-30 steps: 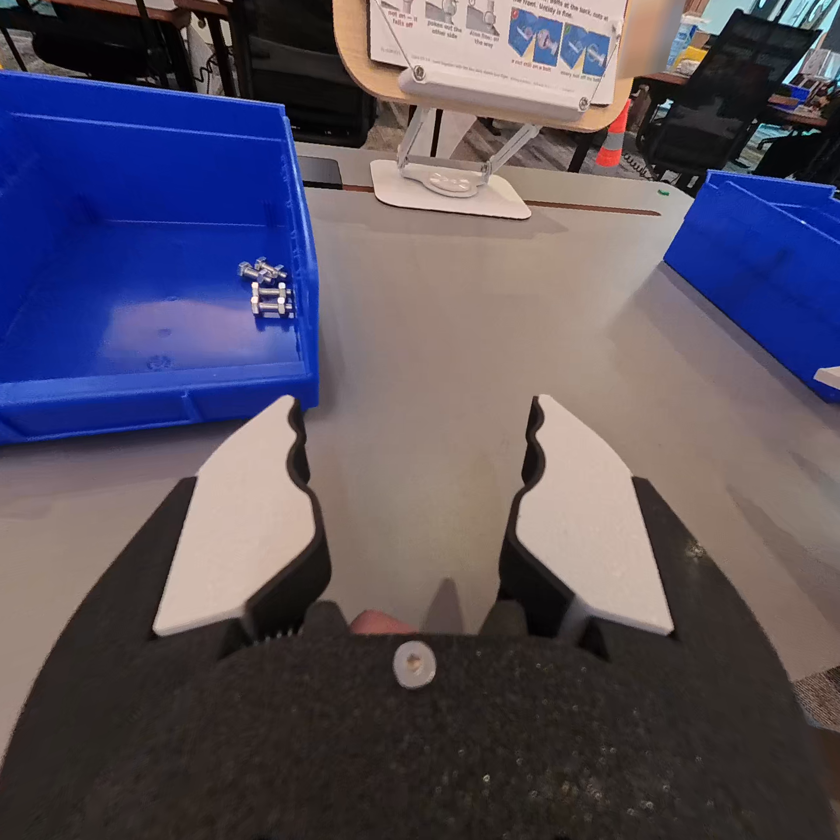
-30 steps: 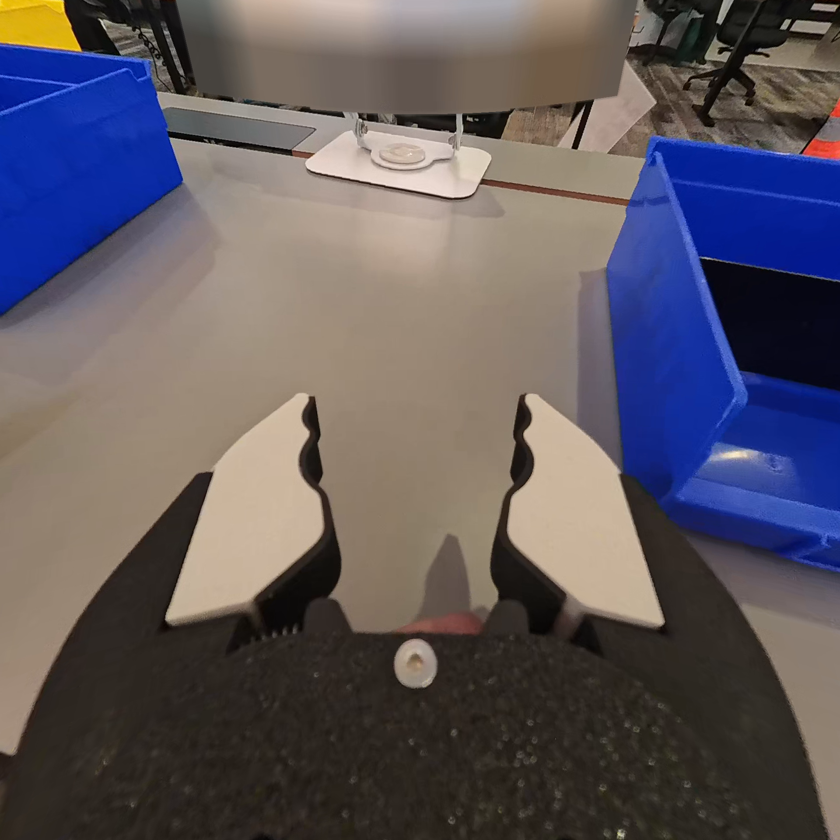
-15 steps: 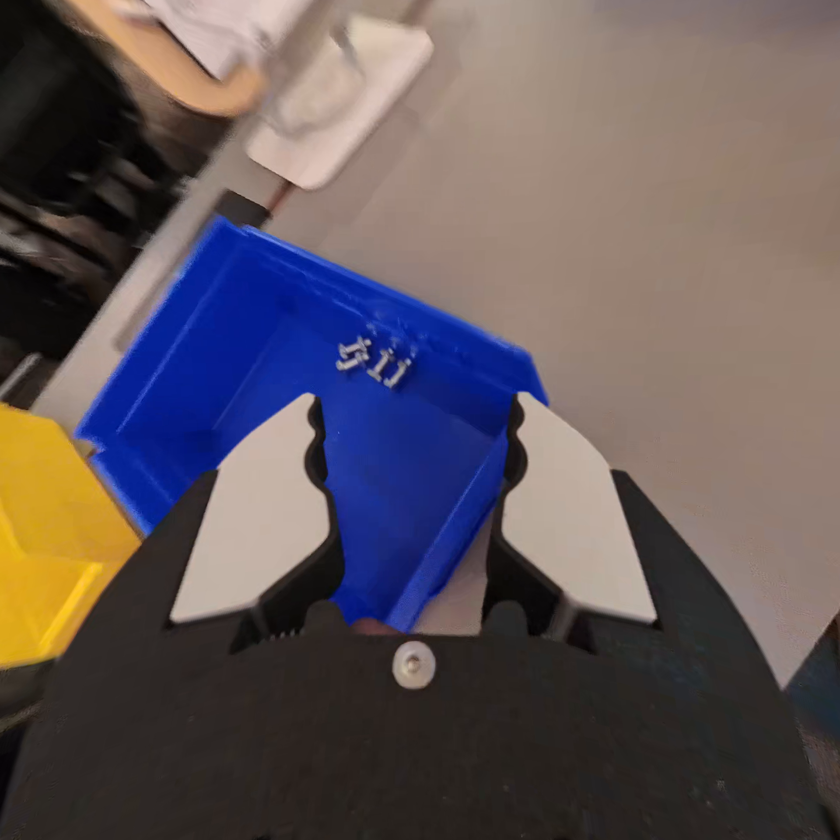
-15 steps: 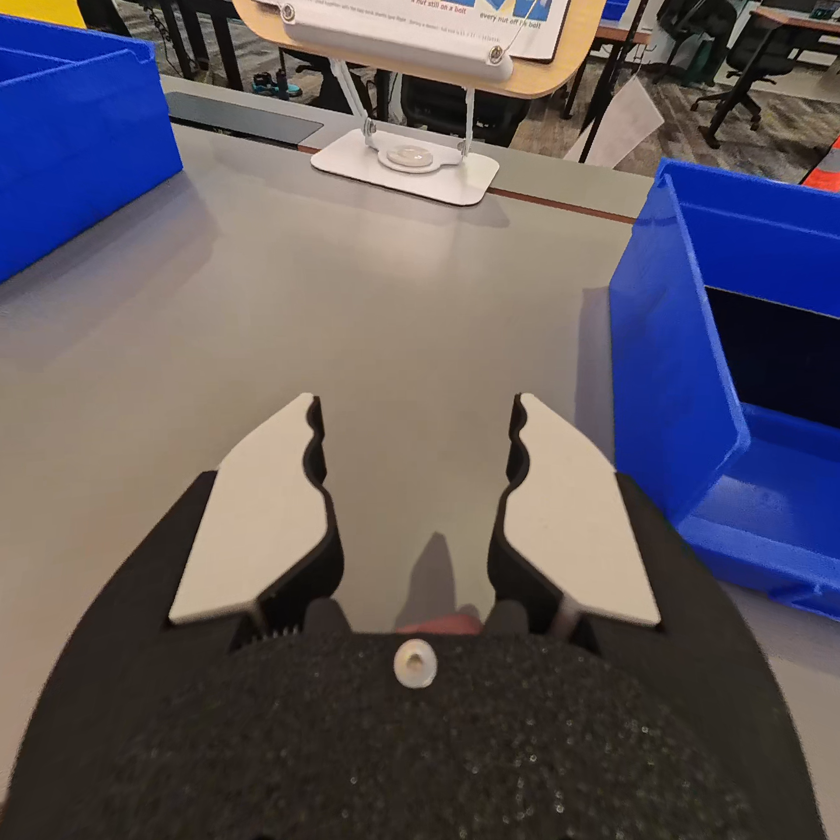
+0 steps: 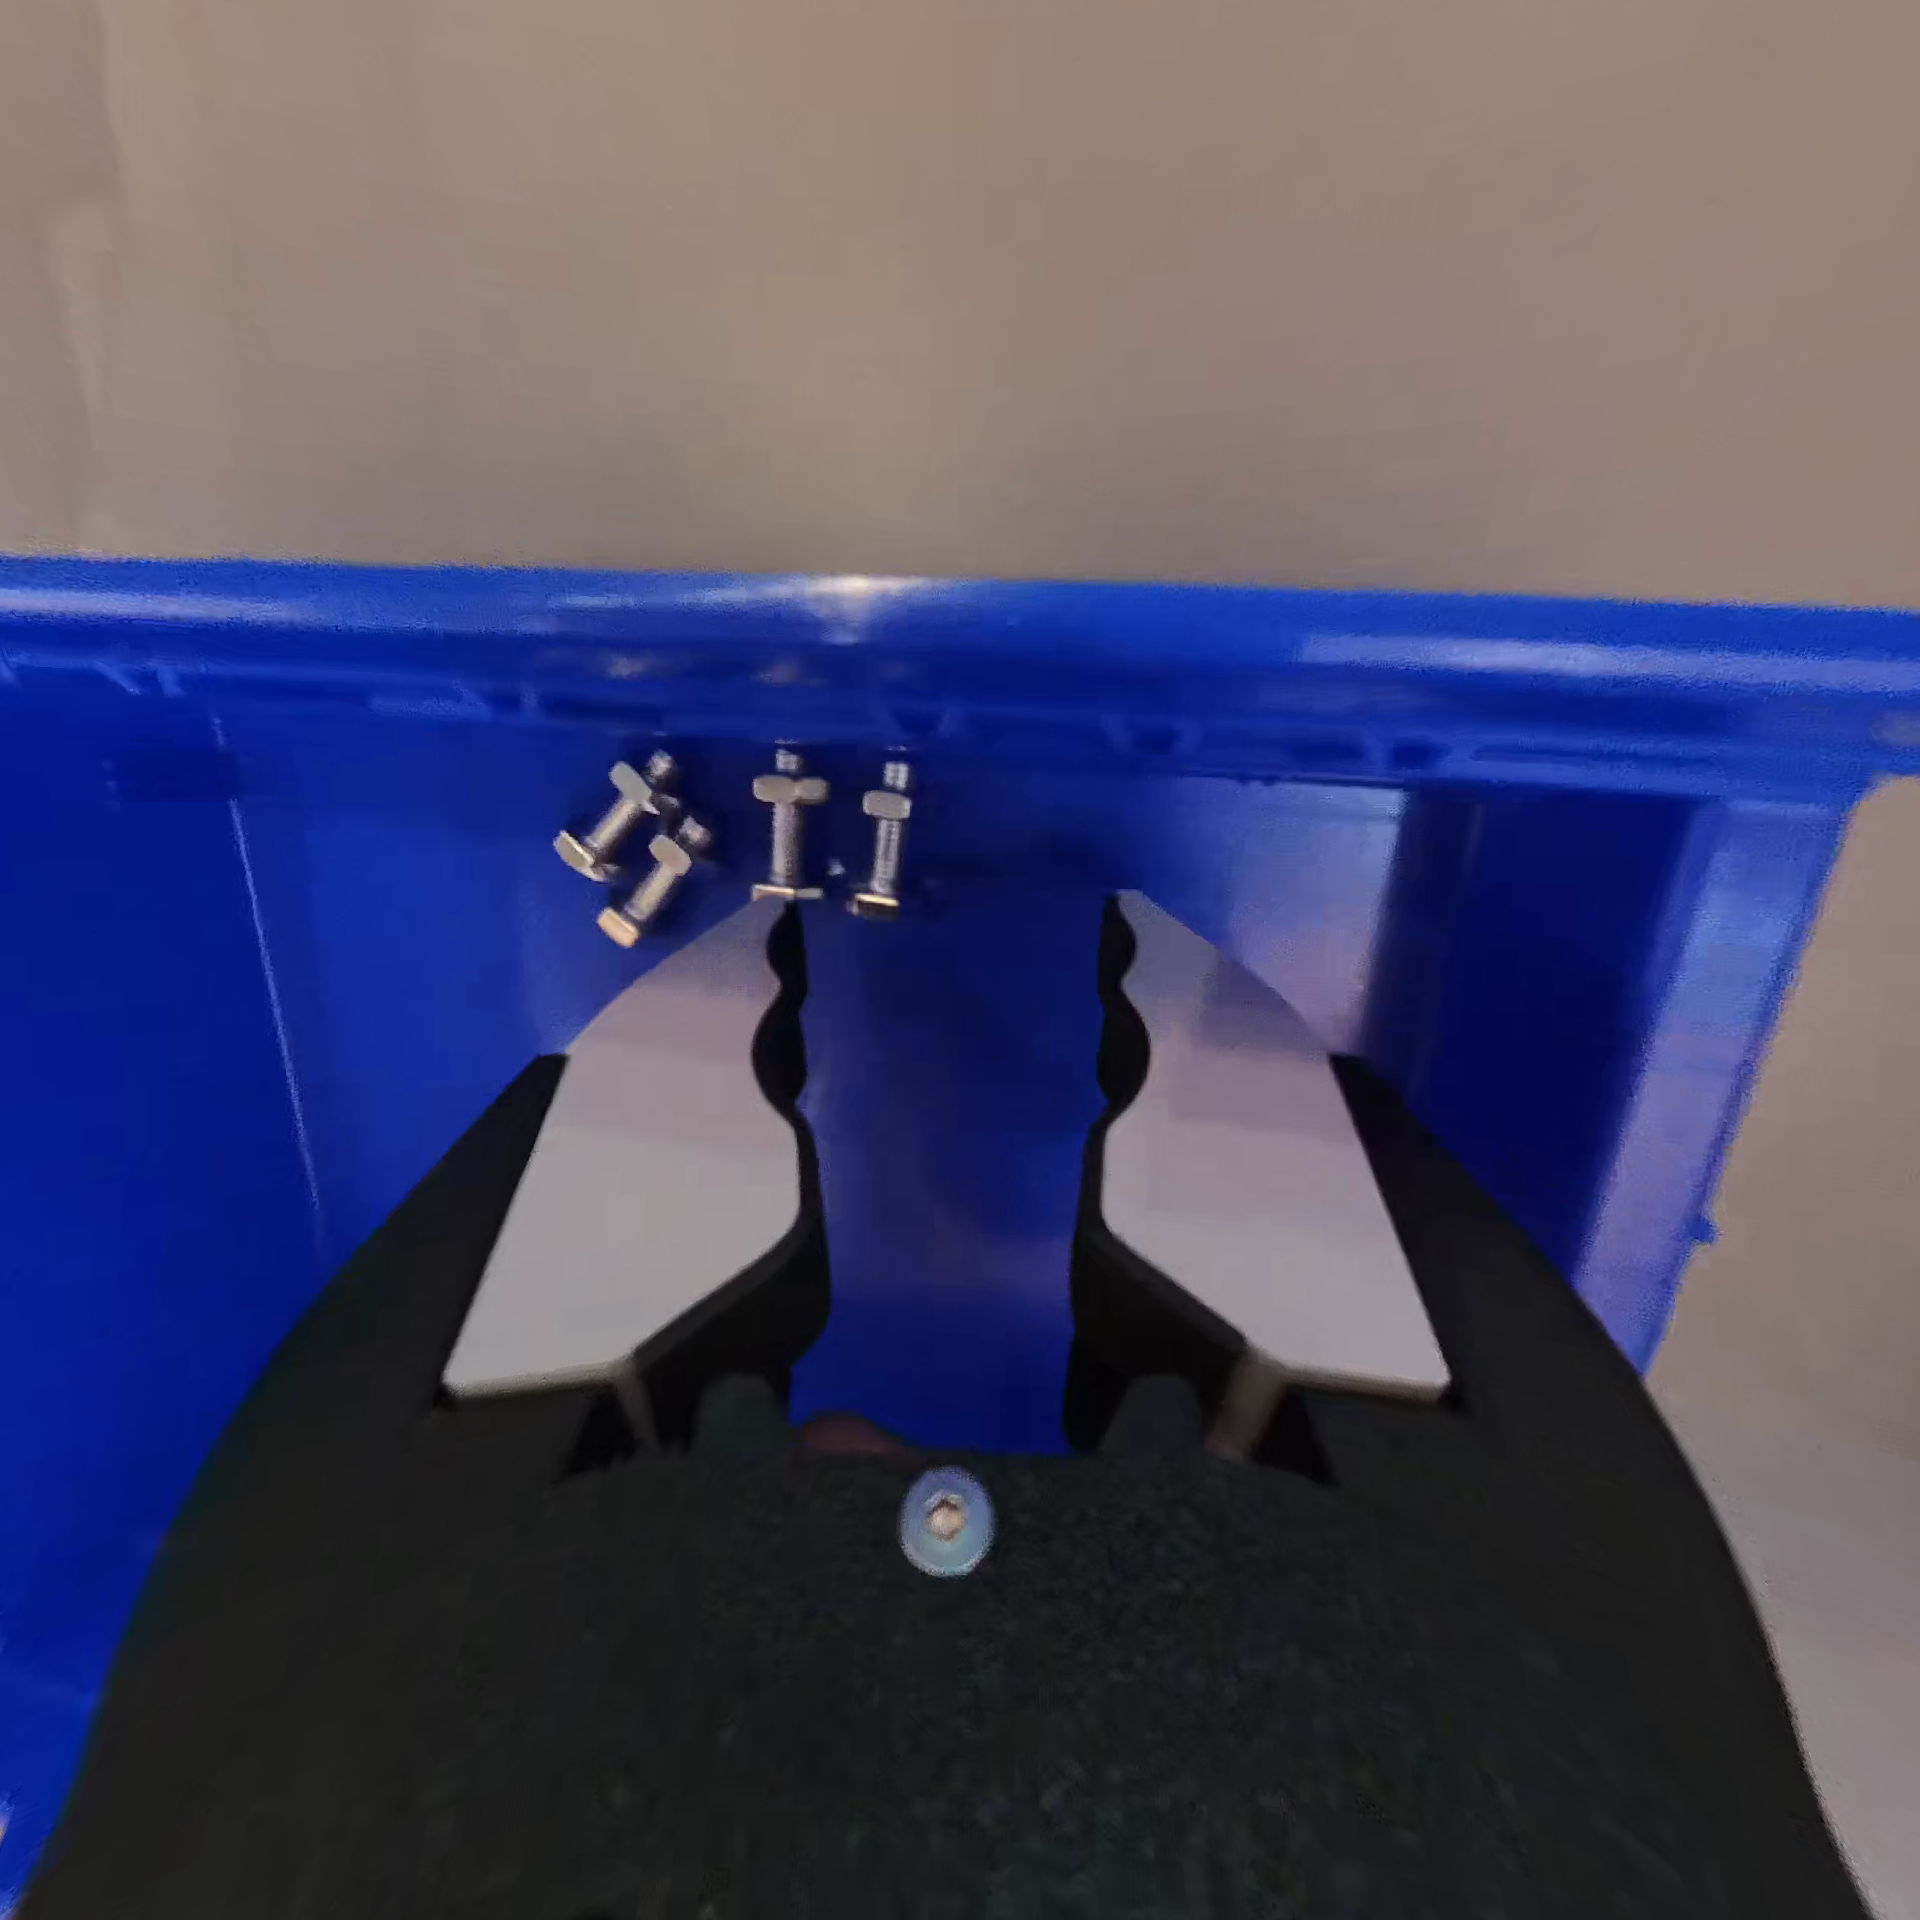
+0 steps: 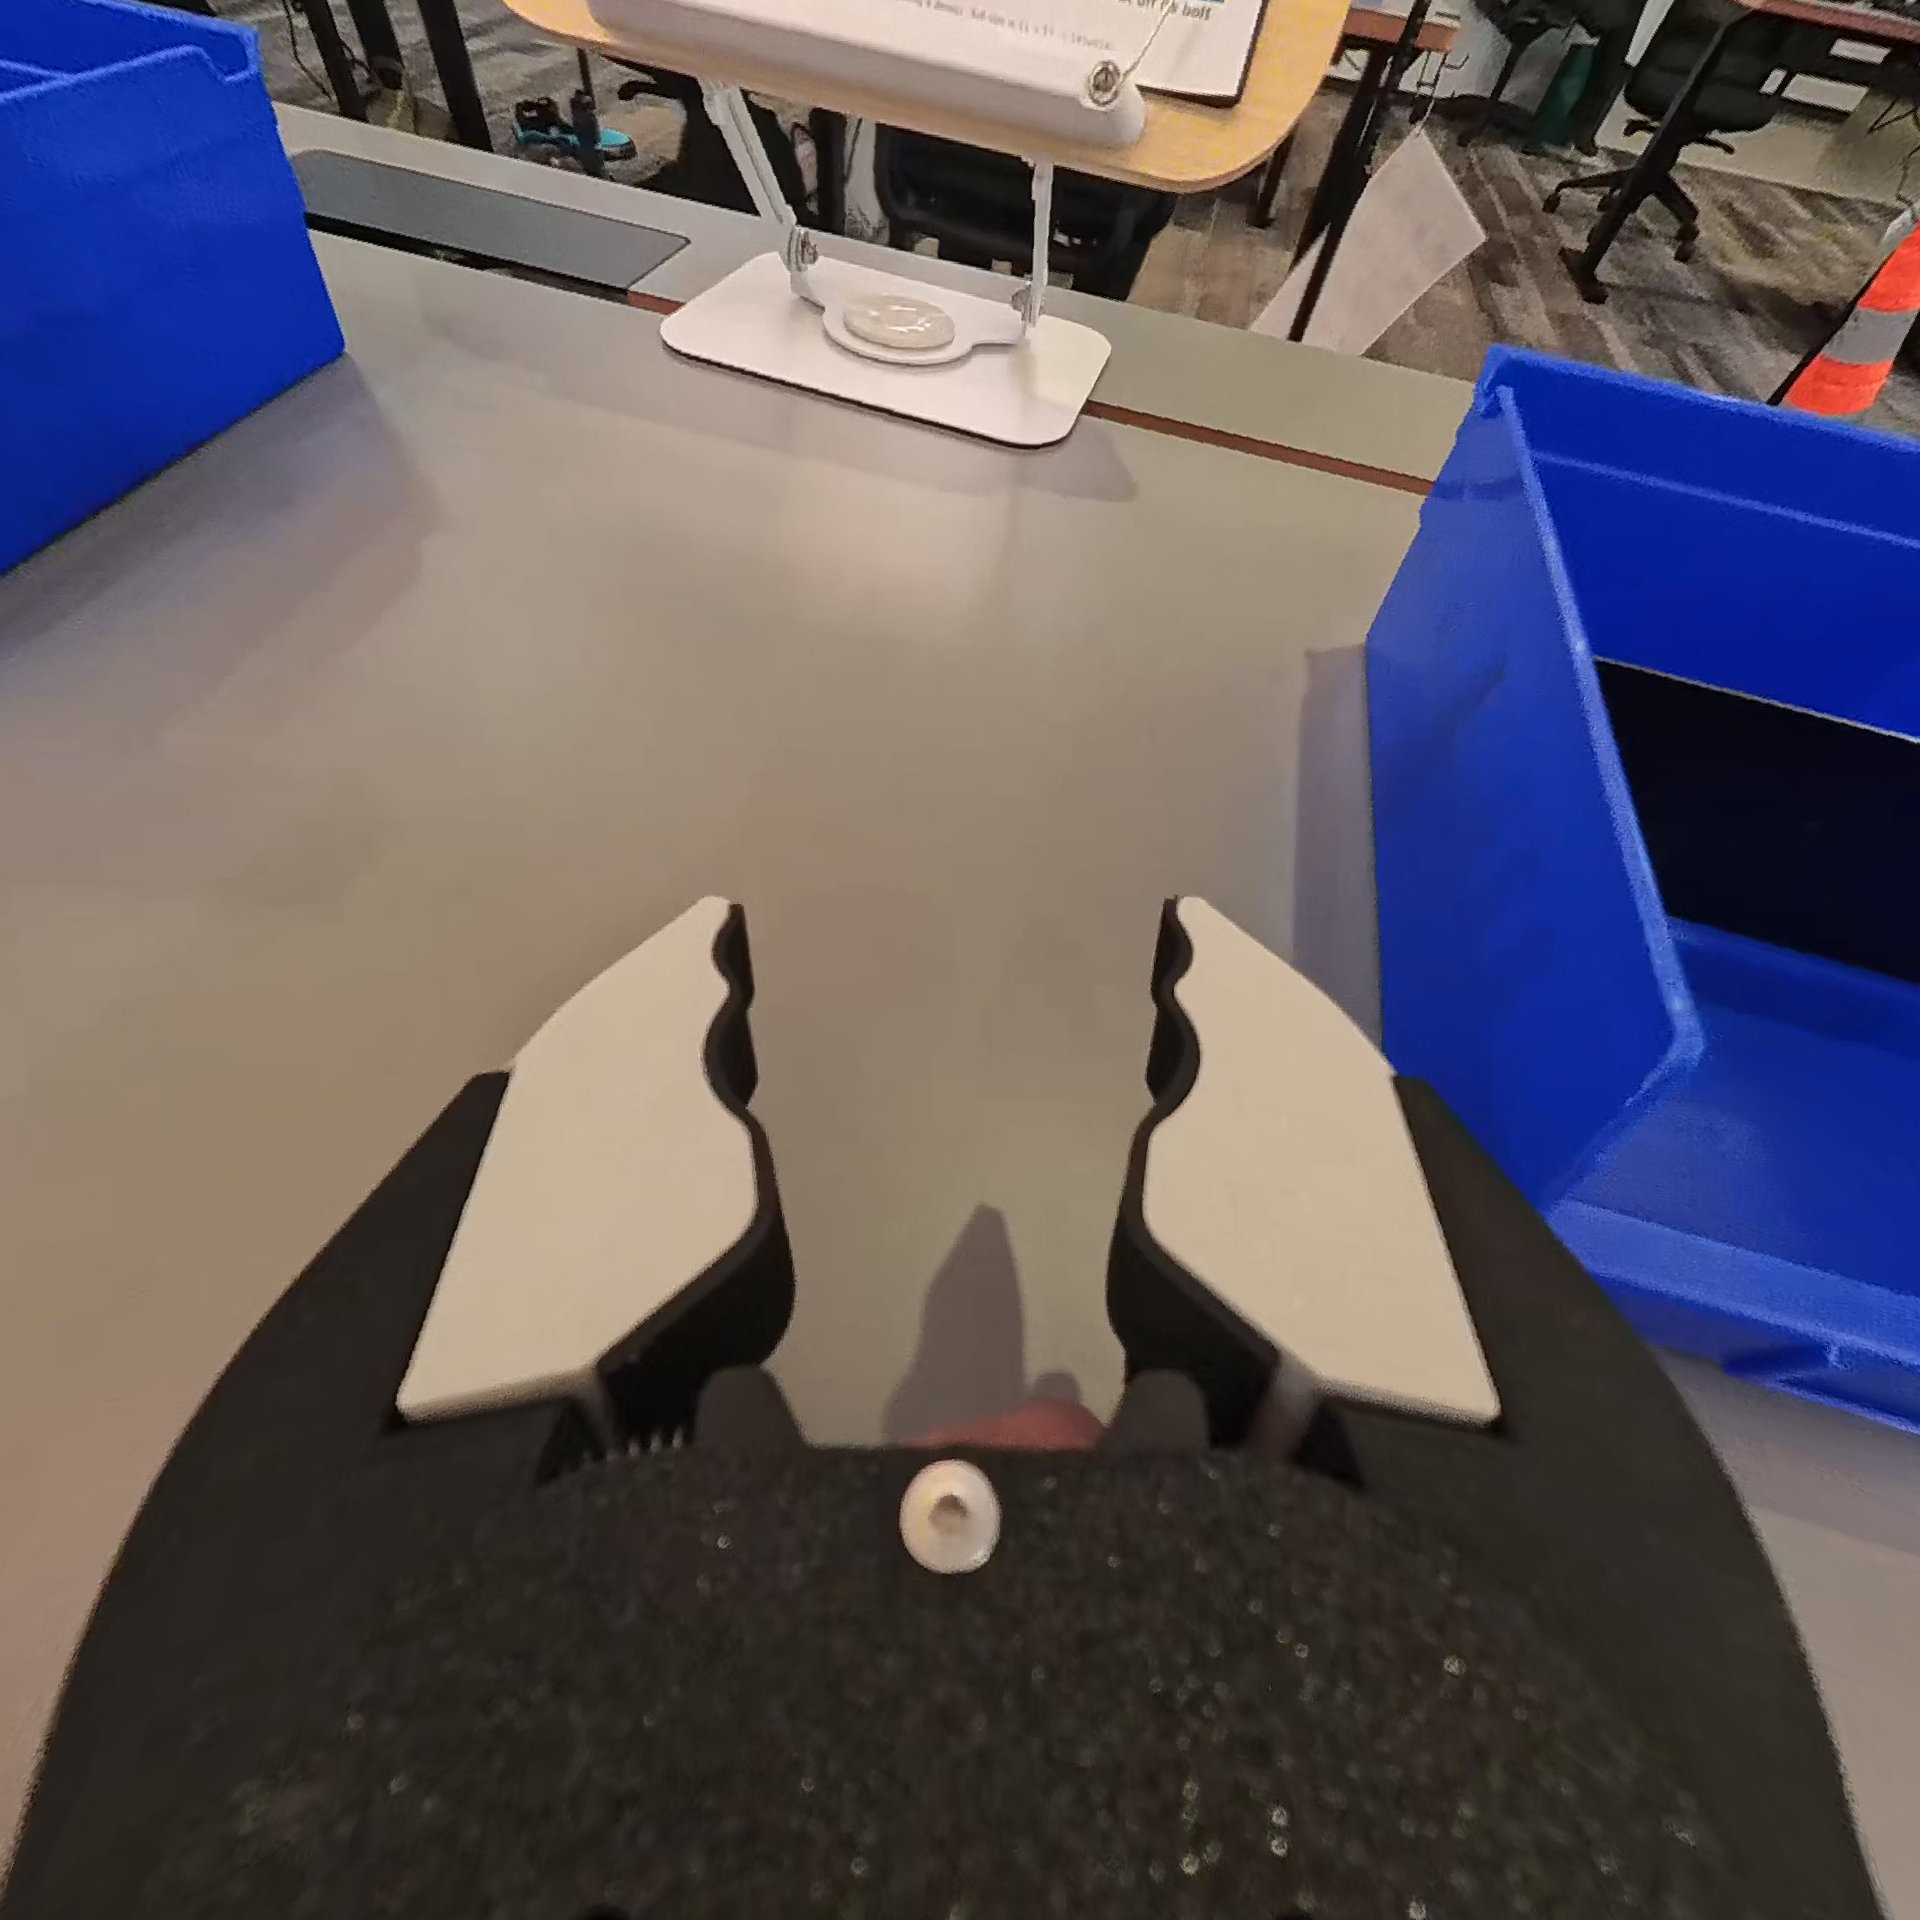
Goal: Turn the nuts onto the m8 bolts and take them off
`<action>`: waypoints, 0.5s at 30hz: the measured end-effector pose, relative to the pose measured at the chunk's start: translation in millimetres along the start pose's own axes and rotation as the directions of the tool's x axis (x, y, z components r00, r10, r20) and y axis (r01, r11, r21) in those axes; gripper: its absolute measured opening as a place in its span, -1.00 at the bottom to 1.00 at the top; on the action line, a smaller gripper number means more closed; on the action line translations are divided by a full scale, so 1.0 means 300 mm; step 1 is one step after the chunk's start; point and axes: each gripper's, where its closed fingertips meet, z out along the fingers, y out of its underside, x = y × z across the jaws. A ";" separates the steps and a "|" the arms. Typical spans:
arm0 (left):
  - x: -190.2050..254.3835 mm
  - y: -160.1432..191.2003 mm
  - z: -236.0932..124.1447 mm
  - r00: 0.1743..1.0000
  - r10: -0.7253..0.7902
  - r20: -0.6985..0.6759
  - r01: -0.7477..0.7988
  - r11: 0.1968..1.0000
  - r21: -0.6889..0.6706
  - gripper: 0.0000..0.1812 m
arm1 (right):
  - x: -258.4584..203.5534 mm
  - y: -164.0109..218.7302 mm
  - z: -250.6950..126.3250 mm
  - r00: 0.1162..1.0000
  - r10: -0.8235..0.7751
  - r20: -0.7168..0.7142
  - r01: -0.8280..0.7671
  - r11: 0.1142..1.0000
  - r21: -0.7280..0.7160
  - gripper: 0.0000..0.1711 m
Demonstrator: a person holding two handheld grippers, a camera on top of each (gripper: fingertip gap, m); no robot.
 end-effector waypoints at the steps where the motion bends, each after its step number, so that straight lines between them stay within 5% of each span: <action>1: 0.000 0.000 0.011 1.000 -0.004 -0.016 0.004 1.000 0.000 -0.39 | 0.007 0.000 -0.001 1.000 0.004 -0.004 -0.004 1.000 0.000 -0.14; 15: -0.004 0.001 0.052 0.986 -0.042 -0.164 0.047 0.999 0.021 -0.62 | 0.025 -0.006 -0.002 1.000 0.007 0.007 -0.007 1.000 -0.012 -0.21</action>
